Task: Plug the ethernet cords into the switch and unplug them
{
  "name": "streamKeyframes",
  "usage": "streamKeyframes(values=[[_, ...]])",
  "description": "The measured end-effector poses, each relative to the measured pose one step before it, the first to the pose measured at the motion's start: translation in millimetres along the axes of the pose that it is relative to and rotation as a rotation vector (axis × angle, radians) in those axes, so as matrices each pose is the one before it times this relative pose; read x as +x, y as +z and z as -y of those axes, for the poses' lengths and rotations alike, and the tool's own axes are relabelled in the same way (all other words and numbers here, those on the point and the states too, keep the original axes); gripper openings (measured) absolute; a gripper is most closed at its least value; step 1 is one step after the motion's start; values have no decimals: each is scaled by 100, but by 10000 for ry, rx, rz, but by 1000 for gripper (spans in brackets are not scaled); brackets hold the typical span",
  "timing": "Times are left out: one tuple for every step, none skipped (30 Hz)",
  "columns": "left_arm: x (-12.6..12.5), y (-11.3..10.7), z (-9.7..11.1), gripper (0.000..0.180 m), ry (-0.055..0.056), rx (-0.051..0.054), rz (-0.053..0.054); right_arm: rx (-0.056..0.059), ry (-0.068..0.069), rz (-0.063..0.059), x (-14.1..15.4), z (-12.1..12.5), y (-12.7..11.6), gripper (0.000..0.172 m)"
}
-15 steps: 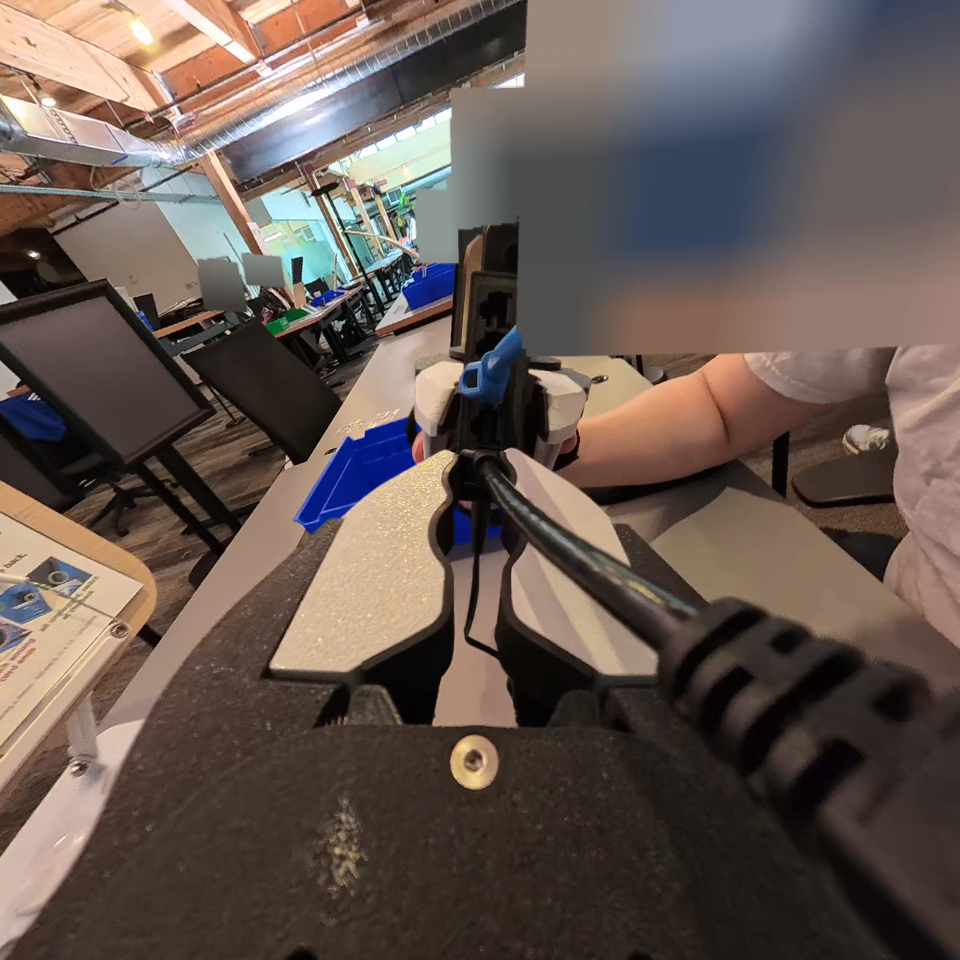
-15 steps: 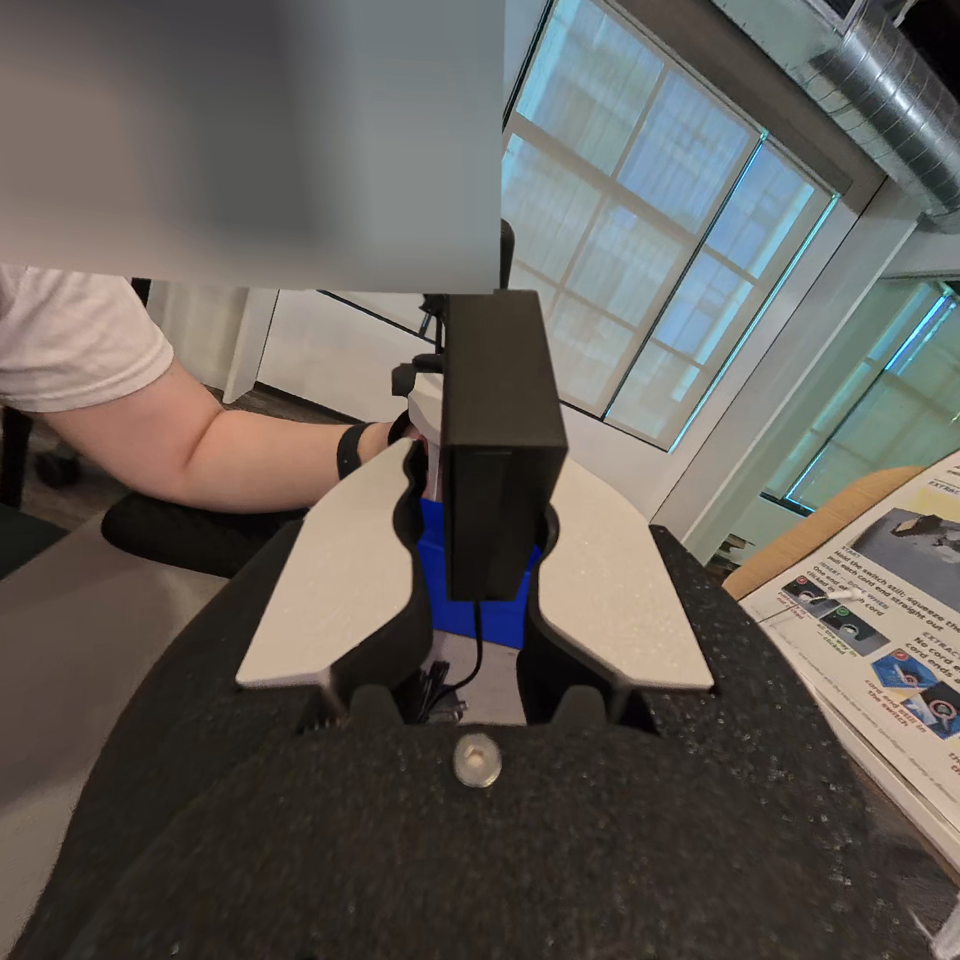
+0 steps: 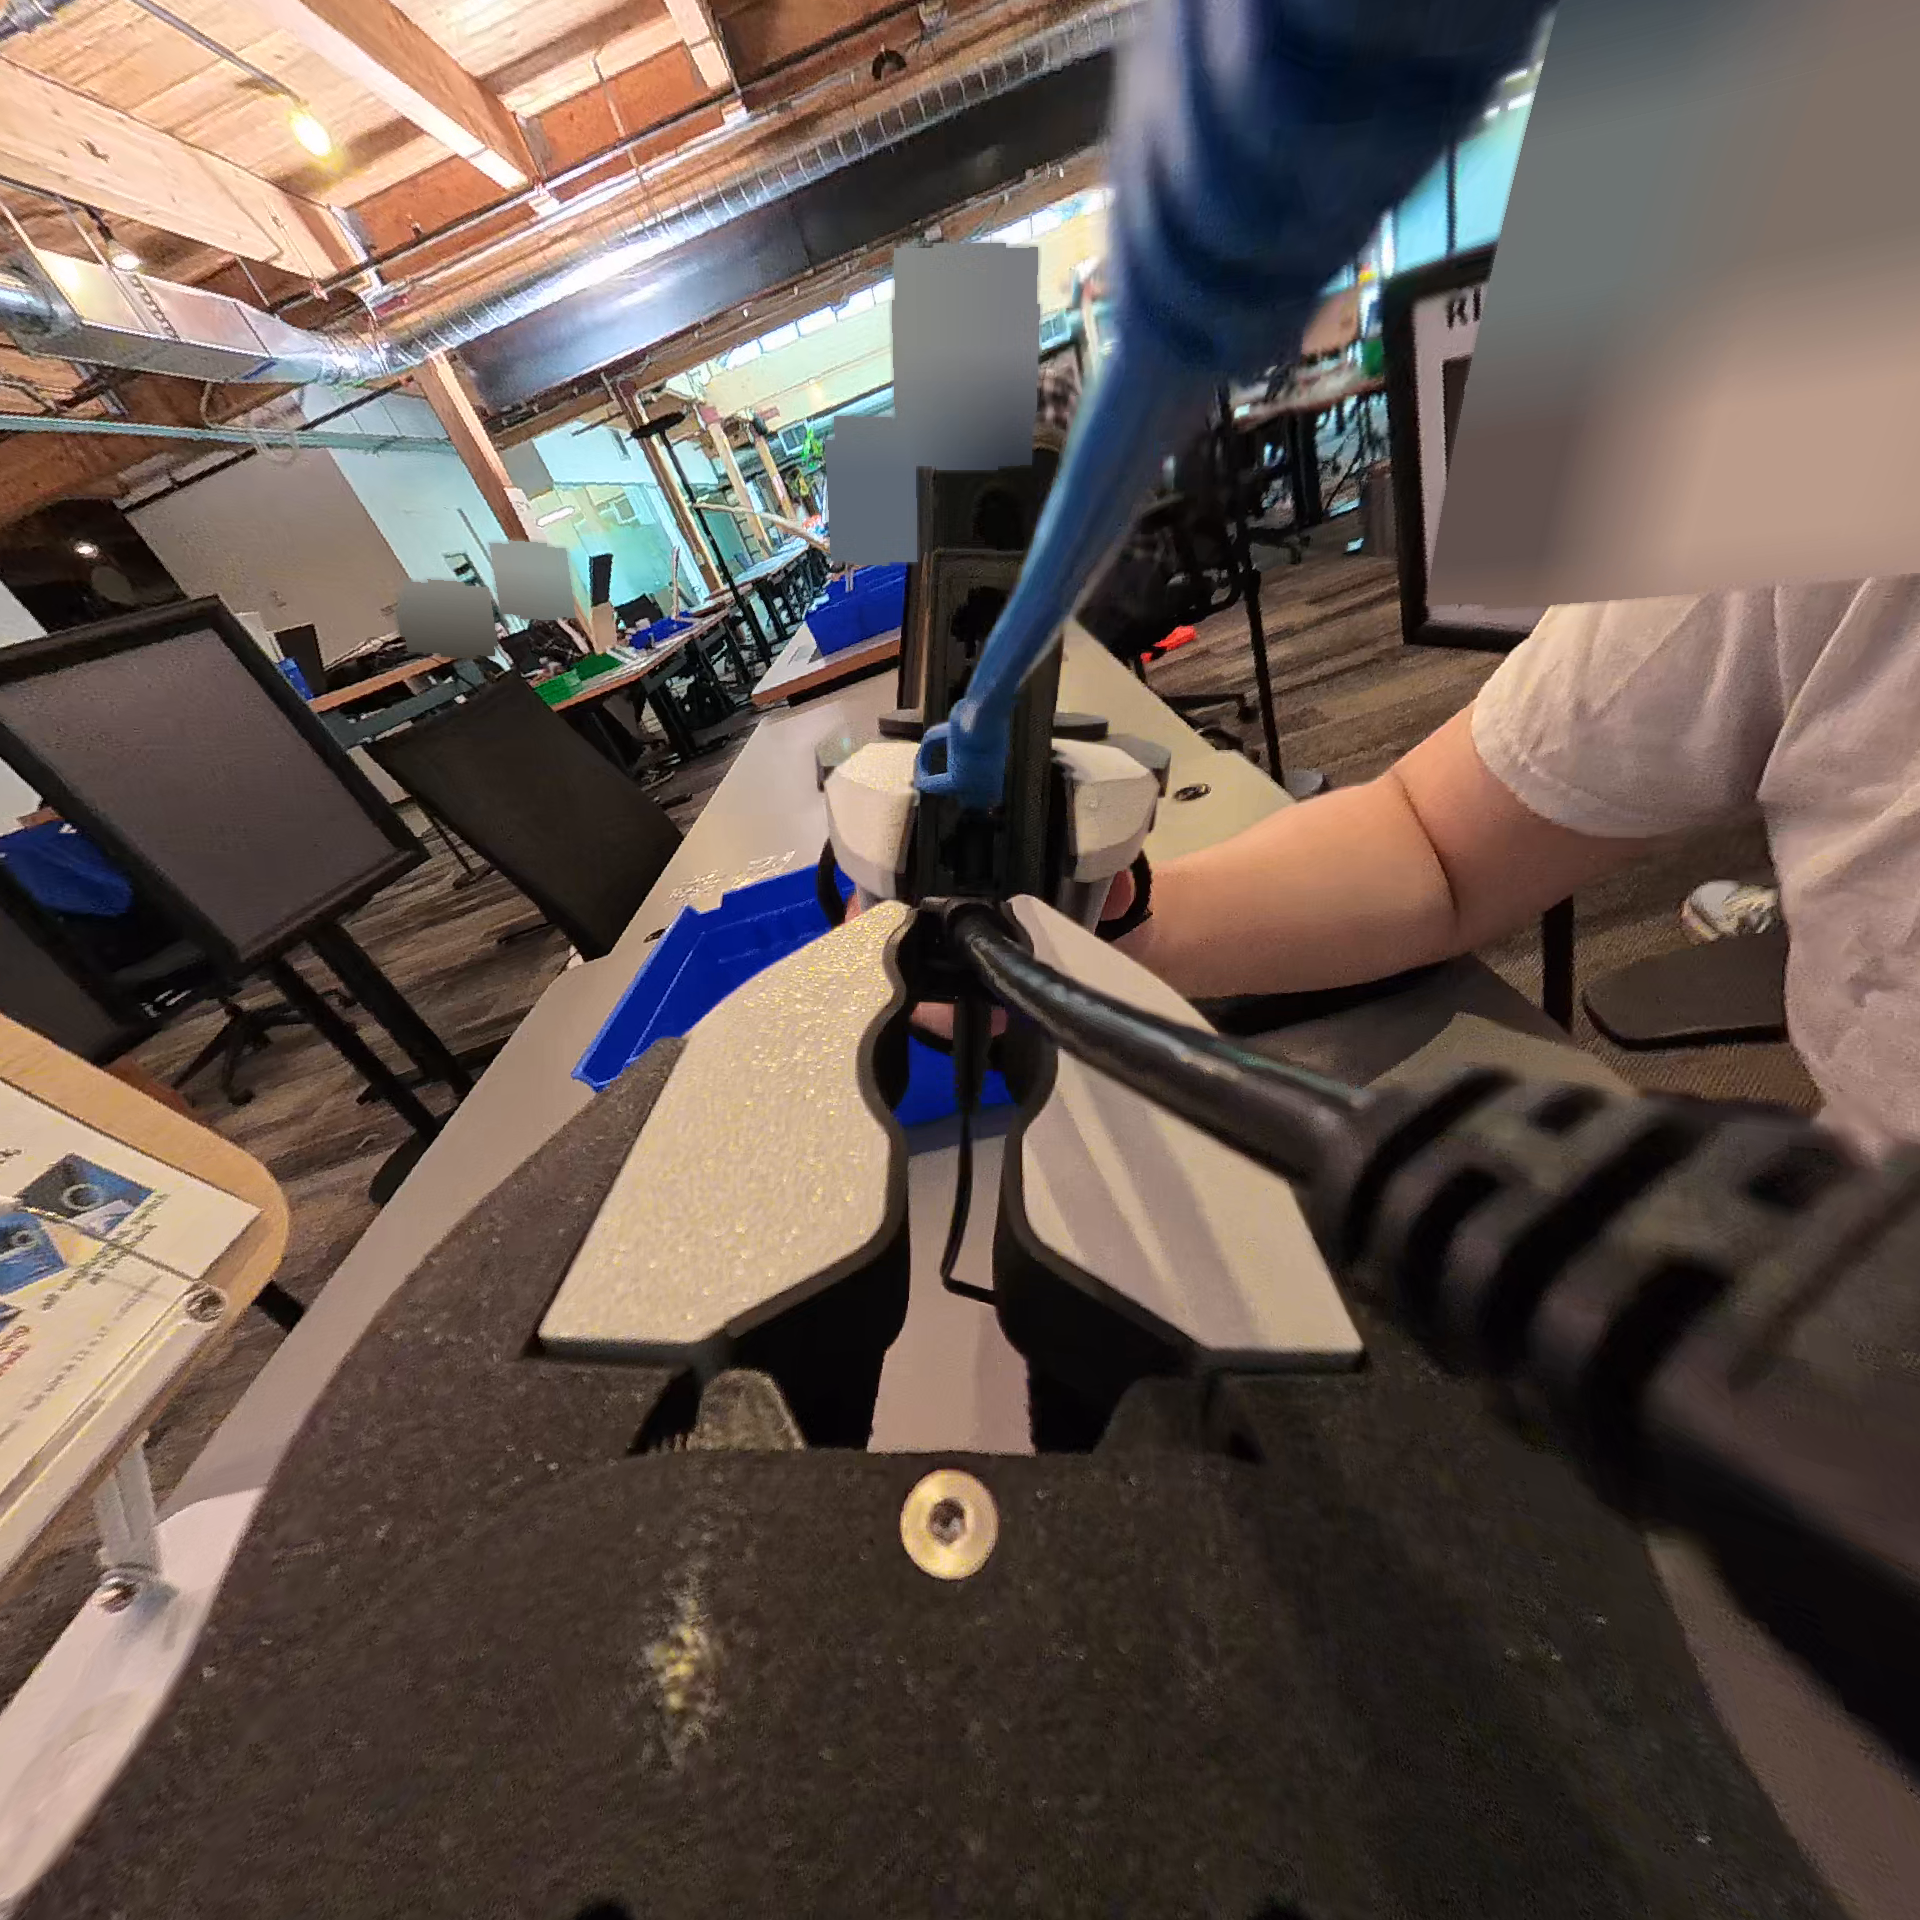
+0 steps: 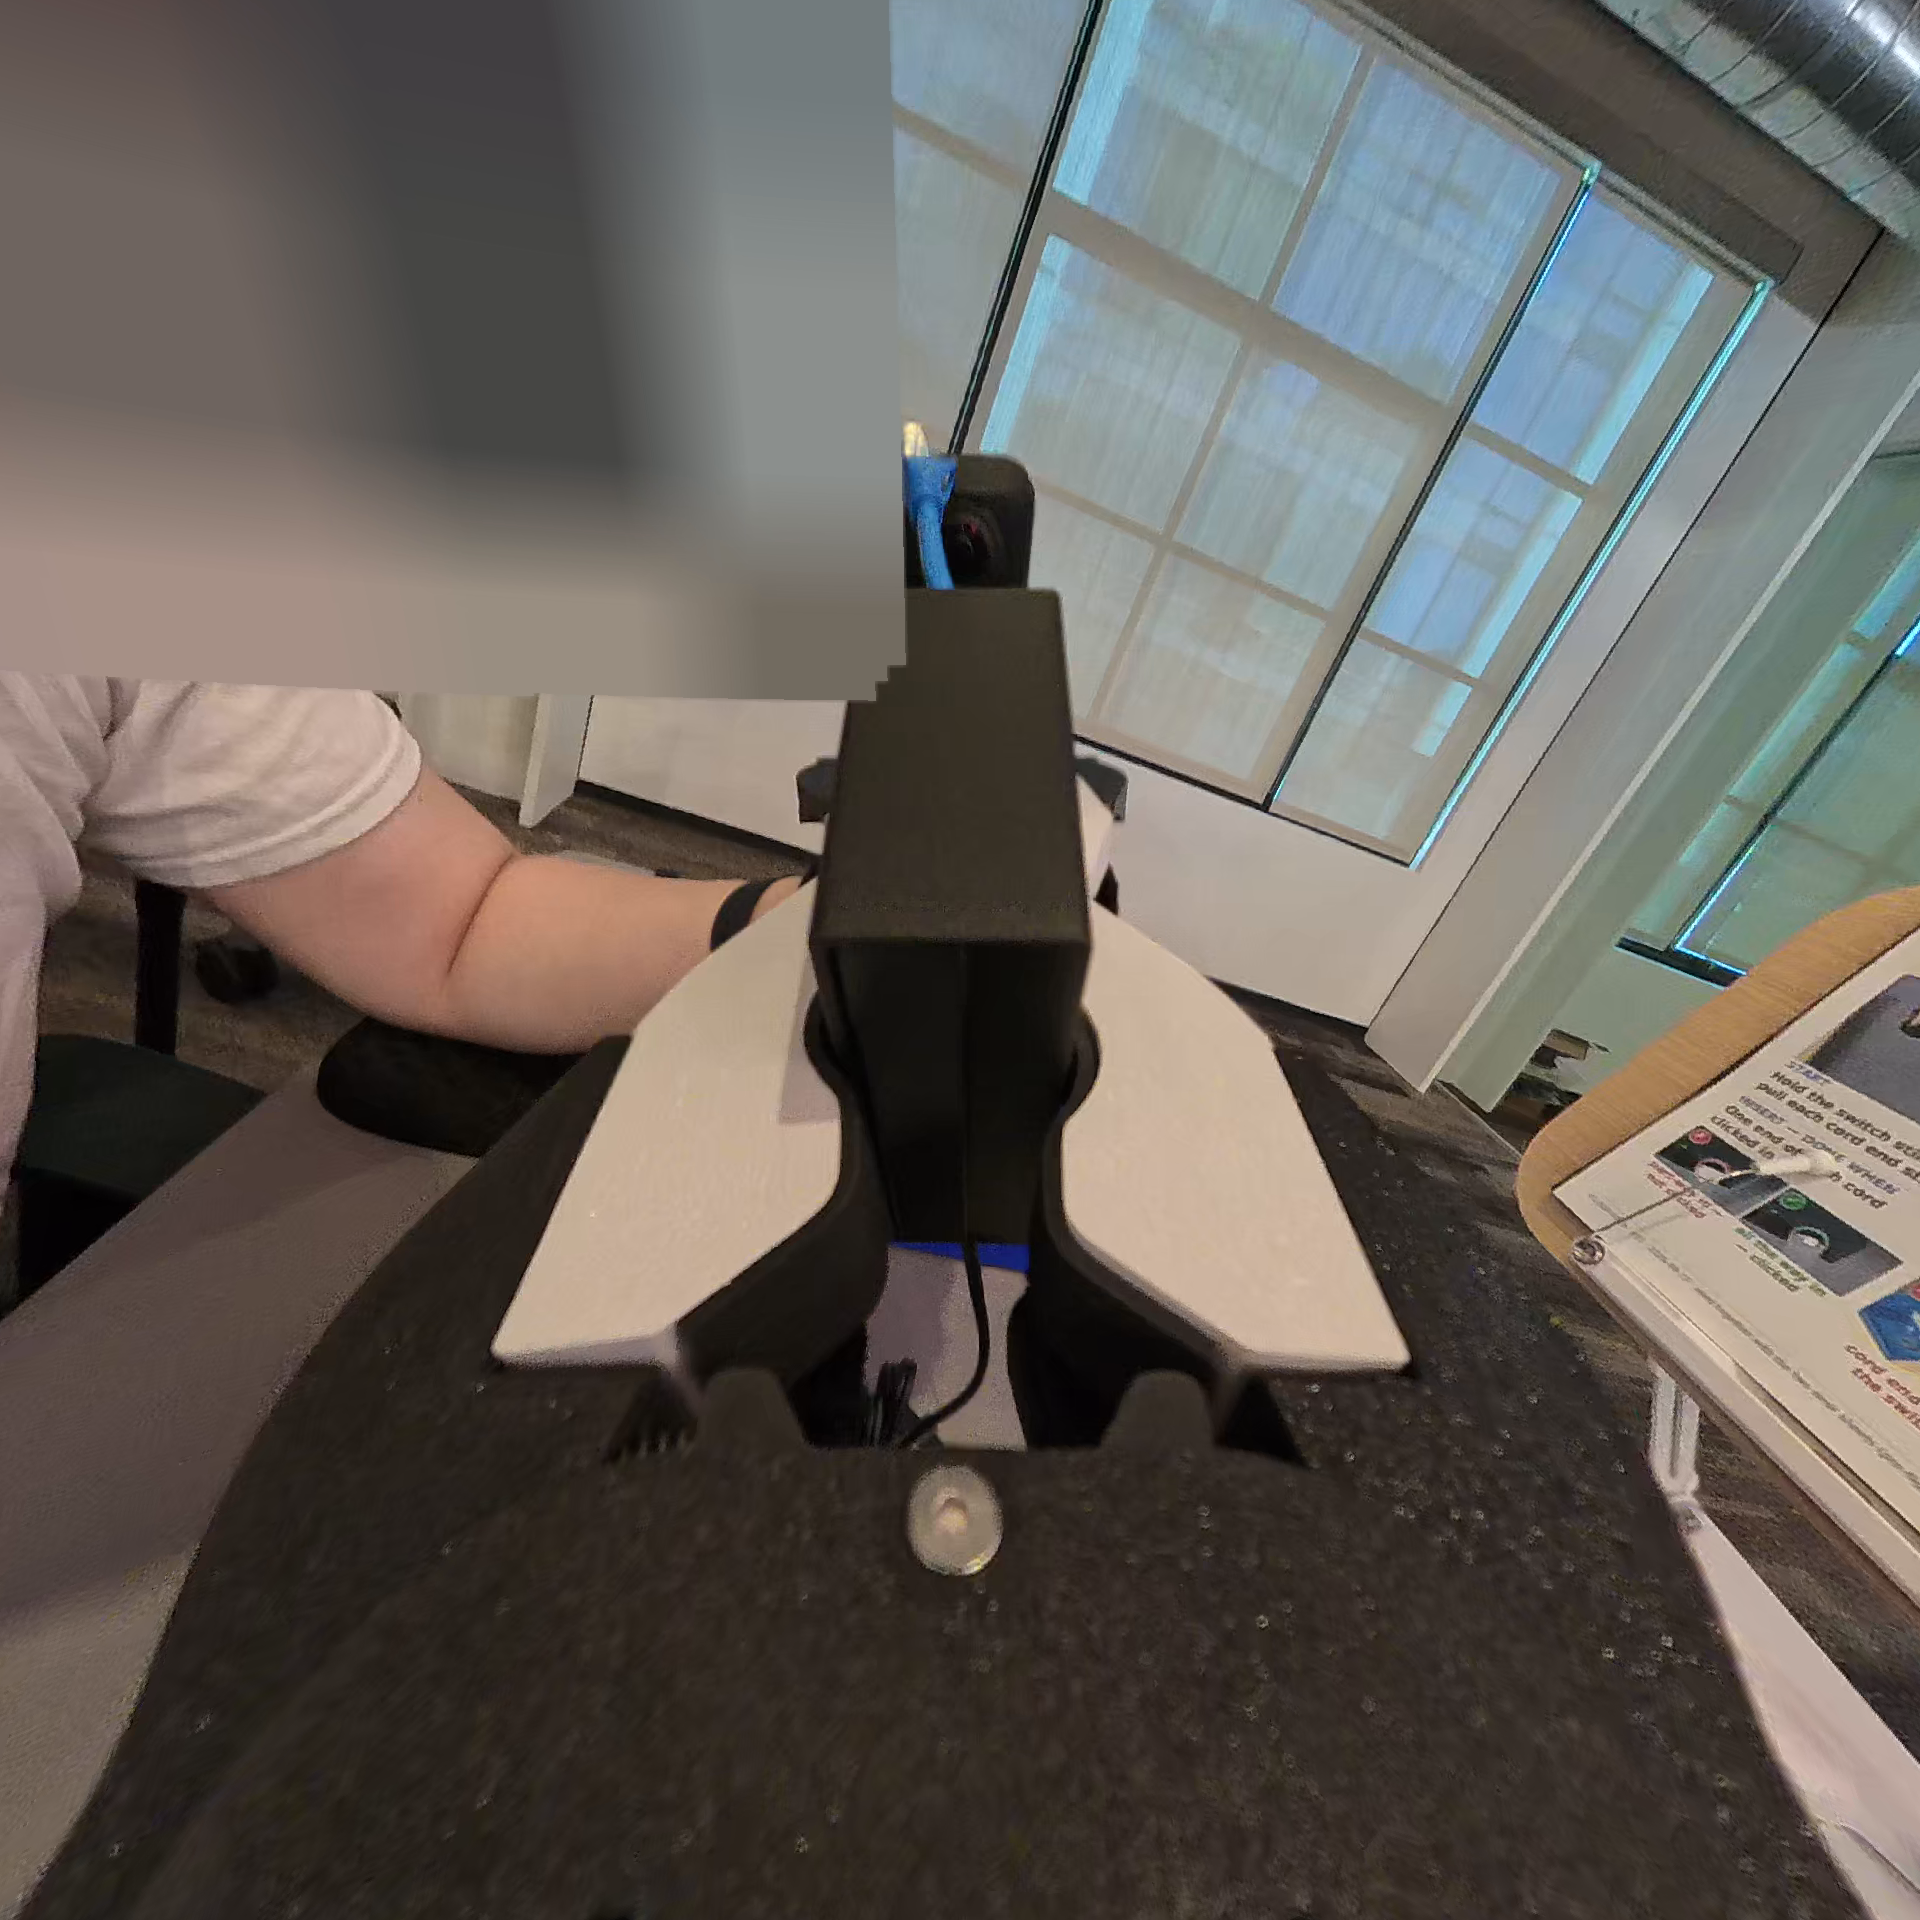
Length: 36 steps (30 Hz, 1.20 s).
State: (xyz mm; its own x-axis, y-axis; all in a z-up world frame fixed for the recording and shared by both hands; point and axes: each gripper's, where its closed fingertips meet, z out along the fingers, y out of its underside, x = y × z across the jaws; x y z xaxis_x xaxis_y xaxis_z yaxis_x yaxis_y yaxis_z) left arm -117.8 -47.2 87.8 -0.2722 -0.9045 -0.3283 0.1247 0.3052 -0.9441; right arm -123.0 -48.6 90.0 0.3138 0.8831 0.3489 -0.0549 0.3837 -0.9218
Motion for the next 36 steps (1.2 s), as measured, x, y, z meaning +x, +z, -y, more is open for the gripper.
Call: streamKeyframes(values=[[59, -24, -65, 13, 140, -183, 26, -33, 19, 71, -83, -170, -23, 30], [-11, -31, -157, 13, 38, -223, 21, -81, 67, 67, 15, -308, -21, 30], [-76, -38, -253, 13, 50, -183, 38, -122, 23, 6, 89, -342, -9, 30], [-28, -32, -223, 13, -16, -97, -19, -107, -66, -17, 30, -264, -10, 30], [-45, -14, -198, 13, -68, -56, -34, -61, 21, 20, 26, -186, -4, 30], [-115, -15, -237, 12, 20, -65, 46, -177, -3, -13, 121, -304, -14, 30], [-31, 24, -220, 12, -11, -48, -14, -134, -72, -27, 78, -240, -48, 30], [54, 14, -221, 12, -12, -89, -65, -119, 9, 82, -71, -230, -30, 30], [33, 15, -161, 12, 71, -88, -18, -113, -82, 14, -51, -191, -25, 30], [63, 24, -88, 12, 54, -70, -18, -125, -76, 40, -38, -95, -53, 30], [68, 28, -51, 12, 37, -43, -27, -116, -10, 73, -77, -50, -23, 30], [76, 25, 19, 12, 17, 18, -35, -74, -123, 13, -60, 9, -36, 30], [100, -15, 9, 12, -133, -14, -124, -2, 40, 103, -102, 60, 0, 30], [123, -85, -12, 12, -157, -78, -158, 10, 69, 78, -91, 20, 75, 30], [170, -130, 88, 12, 74, -27, -86, 72, 18, 107, -188, 93, 165, 31], [158, -115, 230, 13, 198, 43, 15, 138, 11, 91, -145, 240, 129, 31], [90, -50, 345, 13, 112, 102, 43, 183, -84, -14, -73, 355, 74, 31], [20, -25, 417, 12, 40, 168, 58, 179, -143, -64, -62, 373, 48, 31], [-69, -27, 329, 12, 25, 187, 79, 92, -143, -57, -62, 244, 62, 32], [-47, -18, 195, 13, -23, 192, 18, 3, -30, -36, 9, 98, 88, 34], [-38, 15, 67, 12, -108, 163, -23, -47, 111, 15, 34, -32, 74, 38], [-48, 74, -29, 13, -158, 118, -10, -22, 21, -33, 52, 20, -62, 33], [-21, 135, -7, 13, -126, 128, 9, 37, -114, -146, 169, 75, -139, 31], [33, 175, 54, 13, -35, 183, 30, 93, 88, 28, 48, 134, -142, 31], [-24, 189, 71, 14, 2, 211, 84, 154, 180, -31, 177, 239, -150, 31], [-54, 173, 7, 14, -12, 163, 92, 196, 84, -32, 118, 286, -94, 31], [-37, 175, -209, 13, -52, -30, 38, 52, 8, -25, 85, 69, -50, 31], [-14, 149, -374, 13, -27, -196, 12, -89, 29, -65, 133, -144, 7, 34], [65, 115, -336, 13, 66, -205, -3, -31, 50, -2, 52, -97, -9, 35], [-12, 58, -184, 13, 74, -165, 69, 35, 52, 53, -28, 3, -37, 36], [-67, 23, 2, 13, -24, -121, 89, -12, 9, -27, 70, -70, -40, 35], [-10, -22, 89, 13, -79, -99, 41, -86, 85, 105, -75, -87, -25, 34], [24, -34, 129, 13, -23, -71, 17, -101, 28, 34, -86, -16, 18, 33], [55, -41, 106, 13, 10, -56, -2, -99, -35, -1, -108, 48, 29, 32], [104, -33, 8, 12, 46, -105, -43, -44, -6, 87, -193, 53, 29, 32], [1, -18, -126, 12, 96, -161, 4, -88, 11, 4, -16, -185, 8, 32]])
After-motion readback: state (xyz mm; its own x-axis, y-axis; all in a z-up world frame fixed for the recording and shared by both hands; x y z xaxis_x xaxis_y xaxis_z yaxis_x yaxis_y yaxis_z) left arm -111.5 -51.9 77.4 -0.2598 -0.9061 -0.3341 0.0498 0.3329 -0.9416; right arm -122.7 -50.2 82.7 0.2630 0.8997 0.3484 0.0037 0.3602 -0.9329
